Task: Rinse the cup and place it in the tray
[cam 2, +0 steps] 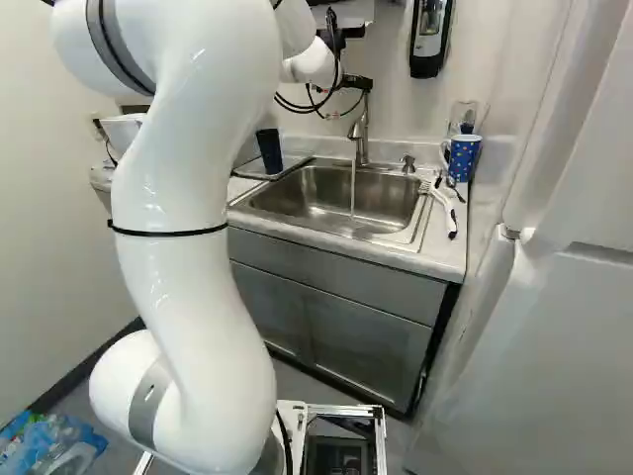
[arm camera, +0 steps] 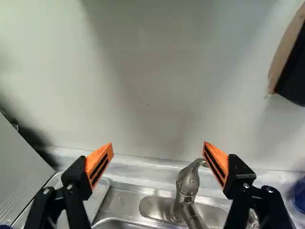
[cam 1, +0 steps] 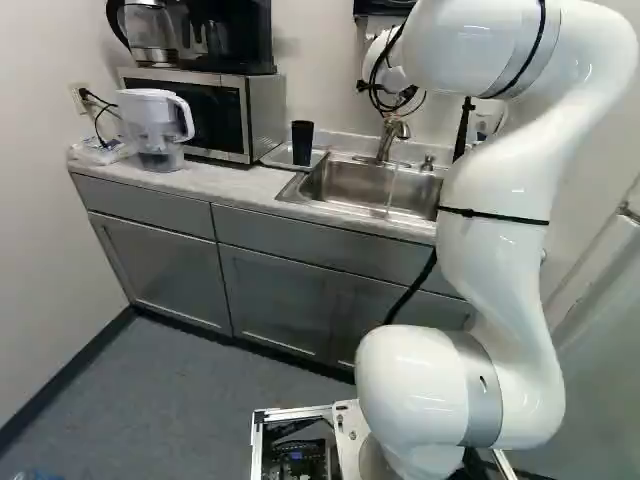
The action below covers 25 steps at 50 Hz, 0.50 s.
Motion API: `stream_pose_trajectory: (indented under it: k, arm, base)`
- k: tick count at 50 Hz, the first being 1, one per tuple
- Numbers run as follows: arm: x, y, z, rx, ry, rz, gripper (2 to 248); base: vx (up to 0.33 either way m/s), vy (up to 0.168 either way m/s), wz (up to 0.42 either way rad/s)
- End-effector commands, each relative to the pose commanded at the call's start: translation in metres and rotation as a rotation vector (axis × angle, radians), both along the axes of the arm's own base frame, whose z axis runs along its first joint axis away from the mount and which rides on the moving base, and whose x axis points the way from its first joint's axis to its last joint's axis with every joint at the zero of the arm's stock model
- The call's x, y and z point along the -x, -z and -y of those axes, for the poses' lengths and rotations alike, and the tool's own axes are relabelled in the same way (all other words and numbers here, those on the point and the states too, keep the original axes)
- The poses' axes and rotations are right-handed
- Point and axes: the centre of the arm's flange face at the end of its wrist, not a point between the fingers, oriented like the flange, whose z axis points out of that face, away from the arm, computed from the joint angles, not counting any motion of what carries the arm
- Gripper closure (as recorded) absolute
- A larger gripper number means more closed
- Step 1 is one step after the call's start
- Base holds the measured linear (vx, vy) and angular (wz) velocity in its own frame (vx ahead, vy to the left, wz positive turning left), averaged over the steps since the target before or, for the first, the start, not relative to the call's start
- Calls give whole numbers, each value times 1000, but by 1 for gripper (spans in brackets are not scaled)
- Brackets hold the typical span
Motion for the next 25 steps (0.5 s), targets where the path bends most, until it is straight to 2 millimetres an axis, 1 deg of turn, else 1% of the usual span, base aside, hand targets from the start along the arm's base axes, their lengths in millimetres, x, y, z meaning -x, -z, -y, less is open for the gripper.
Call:
stream_pose_trajectory:
  k: [25]
  arm:
    - [0,0,0,0,0,-1,3]
  base:
    - [0,0,0]
